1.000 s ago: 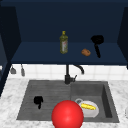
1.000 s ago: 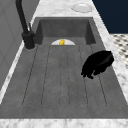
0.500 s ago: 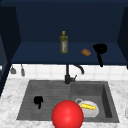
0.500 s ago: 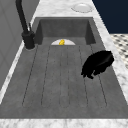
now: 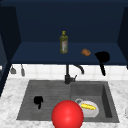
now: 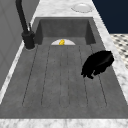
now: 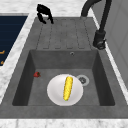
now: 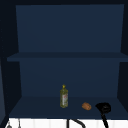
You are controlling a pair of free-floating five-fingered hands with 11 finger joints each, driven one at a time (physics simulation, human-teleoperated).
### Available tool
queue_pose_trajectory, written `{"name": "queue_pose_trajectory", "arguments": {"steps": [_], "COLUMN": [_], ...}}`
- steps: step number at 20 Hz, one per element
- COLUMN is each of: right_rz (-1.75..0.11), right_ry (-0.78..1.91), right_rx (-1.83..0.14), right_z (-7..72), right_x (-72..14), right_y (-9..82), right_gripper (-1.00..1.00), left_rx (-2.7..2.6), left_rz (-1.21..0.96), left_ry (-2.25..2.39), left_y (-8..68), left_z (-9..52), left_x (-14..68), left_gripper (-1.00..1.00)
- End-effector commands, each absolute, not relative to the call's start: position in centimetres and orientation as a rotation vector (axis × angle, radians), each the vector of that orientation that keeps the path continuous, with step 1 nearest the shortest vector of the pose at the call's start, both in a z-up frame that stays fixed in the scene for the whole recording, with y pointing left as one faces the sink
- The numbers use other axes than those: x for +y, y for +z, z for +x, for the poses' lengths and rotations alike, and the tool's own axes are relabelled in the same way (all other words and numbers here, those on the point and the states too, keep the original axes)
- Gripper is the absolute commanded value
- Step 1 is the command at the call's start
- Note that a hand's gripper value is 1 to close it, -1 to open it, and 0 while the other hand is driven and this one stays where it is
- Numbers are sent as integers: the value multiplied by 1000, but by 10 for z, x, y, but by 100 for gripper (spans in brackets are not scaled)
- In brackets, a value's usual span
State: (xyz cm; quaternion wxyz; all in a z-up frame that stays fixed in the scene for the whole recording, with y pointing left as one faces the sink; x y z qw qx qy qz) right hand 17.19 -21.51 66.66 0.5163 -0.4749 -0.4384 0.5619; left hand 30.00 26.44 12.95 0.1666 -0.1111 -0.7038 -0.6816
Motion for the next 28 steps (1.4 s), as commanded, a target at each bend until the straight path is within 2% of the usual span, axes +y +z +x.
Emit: {"name": "queue_pose_trajectory", "arguments": {"steps": [1, 14, 22, 28], "right_rz": [-1118, -1094, -1109, -1099], "right_ry": [1338, 1360, 1363, 1351], "right_rx": [-1060, -1044, -1035, -1007], "right_z": [155, 57, 30, 42], "right_x": [-215, -209, -193, -181], "right_y": [651, 613, 548, 498], "right_gripper": [-100, -100, -100, -100], "left_rx": [-2003, -2003, -2003, -2003], "left_rz": [-316, -316, -316, -316], "left_ry": [-1940, -1940, -1940, -1940], "left_y": [130, 130, 130, 130], "left_z": [300, 300, 300, 300], "left_x": [264, 264, 264, 264], "left_gripper": [0, 0, 0, 0]}}
